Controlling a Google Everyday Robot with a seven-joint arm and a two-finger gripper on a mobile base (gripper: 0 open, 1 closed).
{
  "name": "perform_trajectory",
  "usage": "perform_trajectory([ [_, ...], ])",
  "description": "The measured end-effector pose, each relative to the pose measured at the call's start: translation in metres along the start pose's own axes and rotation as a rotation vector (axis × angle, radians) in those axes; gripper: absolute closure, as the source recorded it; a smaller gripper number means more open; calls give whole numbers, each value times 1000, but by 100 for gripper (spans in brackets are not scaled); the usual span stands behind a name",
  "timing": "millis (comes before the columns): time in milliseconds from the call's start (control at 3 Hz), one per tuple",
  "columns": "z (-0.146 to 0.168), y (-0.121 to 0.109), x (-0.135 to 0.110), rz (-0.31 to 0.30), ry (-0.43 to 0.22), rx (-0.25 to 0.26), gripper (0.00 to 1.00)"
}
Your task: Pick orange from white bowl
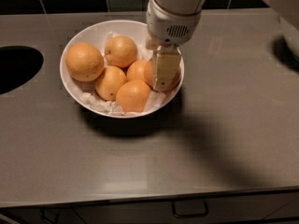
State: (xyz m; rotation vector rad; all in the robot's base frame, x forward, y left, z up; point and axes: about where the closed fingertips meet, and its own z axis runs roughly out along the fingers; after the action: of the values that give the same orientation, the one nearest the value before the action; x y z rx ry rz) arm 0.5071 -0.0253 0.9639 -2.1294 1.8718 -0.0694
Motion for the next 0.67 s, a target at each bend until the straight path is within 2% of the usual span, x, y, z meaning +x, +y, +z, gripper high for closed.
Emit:
perform_trajectory([
  [667, 4, 0, 4, 5, -4, -9, 35],
])
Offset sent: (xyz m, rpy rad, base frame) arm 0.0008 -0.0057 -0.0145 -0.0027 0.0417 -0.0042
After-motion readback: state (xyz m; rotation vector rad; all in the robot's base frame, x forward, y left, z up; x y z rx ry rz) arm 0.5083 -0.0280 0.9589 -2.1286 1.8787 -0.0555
